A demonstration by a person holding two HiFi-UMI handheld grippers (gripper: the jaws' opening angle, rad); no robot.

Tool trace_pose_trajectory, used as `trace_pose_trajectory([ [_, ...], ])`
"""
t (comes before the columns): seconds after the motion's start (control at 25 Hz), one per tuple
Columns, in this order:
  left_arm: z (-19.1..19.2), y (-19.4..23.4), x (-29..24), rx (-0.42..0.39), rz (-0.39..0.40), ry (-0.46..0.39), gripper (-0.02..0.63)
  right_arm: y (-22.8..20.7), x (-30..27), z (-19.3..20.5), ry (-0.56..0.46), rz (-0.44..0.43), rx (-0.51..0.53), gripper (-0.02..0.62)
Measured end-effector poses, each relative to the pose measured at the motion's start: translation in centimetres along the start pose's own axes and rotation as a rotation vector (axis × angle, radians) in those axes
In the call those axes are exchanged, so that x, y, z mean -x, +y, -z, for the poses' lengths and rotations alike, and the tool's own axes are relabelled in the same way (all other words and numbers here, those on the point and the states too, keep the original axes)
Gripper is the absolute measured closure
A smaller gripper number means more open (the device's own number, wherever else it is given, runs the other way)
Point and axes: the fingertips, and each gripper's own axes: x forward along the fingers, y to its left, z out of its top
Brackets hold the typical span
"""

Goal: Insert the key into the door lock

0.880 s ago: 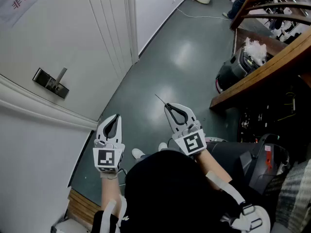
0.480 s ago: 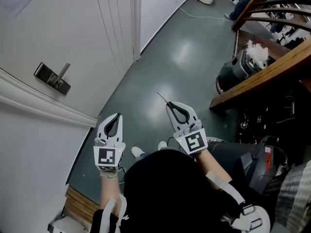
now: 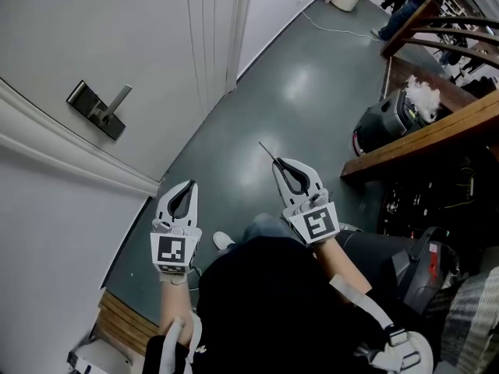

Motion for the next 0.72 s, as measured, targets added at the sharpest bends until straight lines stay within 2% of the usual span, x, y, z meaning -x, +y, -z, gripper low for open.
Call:
trace_pose_trajectory([
  [0.32, 1.0, 2.7, -1.8, 0.006, -0.046, 0.034, 0.598, -0.9, -4.8, 0.9, 0.0, -0.054, -0.063, 0.561],
  [0.52, 0.3, 6.0, -5.9, -0.001, -0.088, 0.052, 0.598, -3.7, -10.1, 0.4, -0.025, -0.104, -0.092, 0.561],
  [0.72, -0.7, 8.9, -10.6, 0.009, -0.142, 0.066, 0.598, -6.9, -15.4, 0.2, -0.009, -0.171, -0.097, 0.561],
])
